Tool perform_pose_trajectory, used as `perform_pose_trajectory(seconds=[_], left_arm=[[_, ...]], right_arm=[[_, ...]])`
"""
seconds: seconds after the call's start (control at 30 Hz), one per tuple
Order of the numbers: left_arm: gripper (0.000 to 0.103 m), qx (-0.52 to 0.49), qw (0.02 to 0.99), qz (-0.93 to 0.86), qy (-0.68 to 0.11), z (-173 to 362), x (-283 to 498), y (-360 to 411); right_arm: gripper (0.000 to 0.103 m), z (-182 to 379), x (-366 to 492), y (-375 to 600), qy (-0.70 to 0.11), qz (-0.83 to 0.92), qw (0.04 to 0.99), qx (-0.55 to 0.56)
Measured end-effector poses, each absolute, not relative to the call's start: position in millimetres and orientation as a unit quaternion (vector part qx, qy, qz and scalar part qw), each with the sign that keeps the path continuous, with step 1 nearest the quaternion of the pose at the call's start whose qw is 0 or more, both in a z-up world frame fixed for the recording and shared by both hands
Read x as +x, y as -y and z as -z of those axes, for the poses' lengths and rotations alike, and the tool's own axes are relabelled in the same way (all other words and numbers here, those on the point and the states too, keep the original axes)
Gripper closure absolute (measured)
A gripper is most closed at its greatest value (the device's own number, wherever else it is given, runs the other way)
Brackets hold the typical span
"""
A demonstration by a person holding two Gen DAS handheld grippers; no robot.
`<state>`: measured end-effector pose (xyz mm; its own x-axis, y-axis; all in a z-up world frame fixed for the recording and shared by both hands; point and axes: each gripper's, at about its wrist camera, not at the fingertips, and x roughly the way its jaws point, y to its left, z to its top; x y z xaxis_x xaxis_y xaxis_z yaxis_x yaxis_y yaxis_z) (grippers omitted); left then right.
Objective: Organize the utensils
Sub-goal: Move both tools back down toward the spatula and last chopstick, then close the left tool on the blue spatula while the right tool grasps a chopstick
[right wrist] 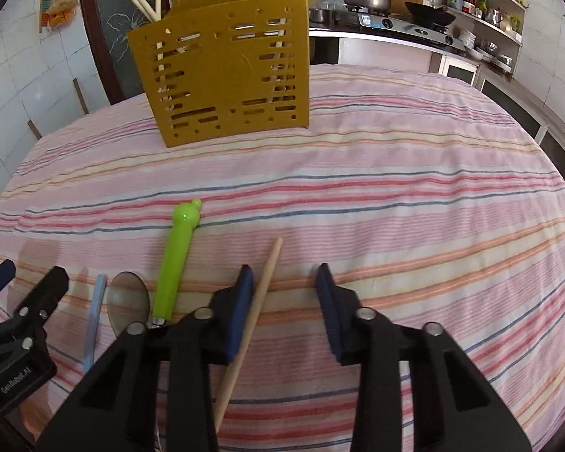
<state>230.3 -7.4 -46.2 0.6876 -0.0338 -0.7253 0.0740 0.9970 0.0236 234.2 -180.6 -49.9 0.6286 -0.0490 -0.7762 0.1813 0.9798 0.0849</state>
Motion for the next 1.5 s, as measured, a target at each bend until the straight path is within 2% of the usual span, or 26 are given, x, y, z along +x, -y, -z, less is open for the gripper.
perform_pose_trajectory(seconds=[0.23, 0.43, 0.6, 0.77, 0.9, 1.07, 1.23, 1.37, 1.5], left_arm=[[0.005, 0.024, 0.907, 0.046, -0.418, 53, 226, 16], [0.006, 0.028, 0.902, 0.061, -0.427, 57, 221, 26], [0.014, 0.036, 0.896, 0.061, -0.439, 63, 226, 33], [0.042, 0.048, 0.897, 0.061, -0.436, 60, 228, 41], [0.052, 0.056, 0.894, 0.059, -0.440, 59, 230, 48], [0.073, 0.065, 0.889, 0.068, -0.449, 58, 237, 60], [0.080, 0.062, 0.887, 0.069, -0.452, 58, 242, 63], [0.094, 0.055, 0.889, 0.070, -0.450, 59, 243, 62], [0.095, 0.048, 0.890, 0.073, -0.447, 58, 241, 59]], right_arm=[[0.095, 49, 230, 189, -0.428, 0.035, 0.902, 0.049], [0.096, 50, 226, 210, -0.429, 0.021, 0.902, 0.045], [0.096, 52, 225, 212, -0.421, 0.017, 0.905, 0.051], [0.096, 53, 225, 214, -0.417, 0.015, 0.907, 0.060], [0.096, 53, 224, 215, -0.418, 0.015, 0.906, 0.062], [0.096, 54, 225, 216, -0.419, 0.012, 0.905, 0.067], [0.096, 54, 224, 218, -0.419, 0.009, 0.905, 0.071], [0.096, 53, 223, 218, -0.416, 0.010, 0.907, 0.071], [0.096, 48, 221, 218, -0.409, 0.012, 0.910, 0.072]])
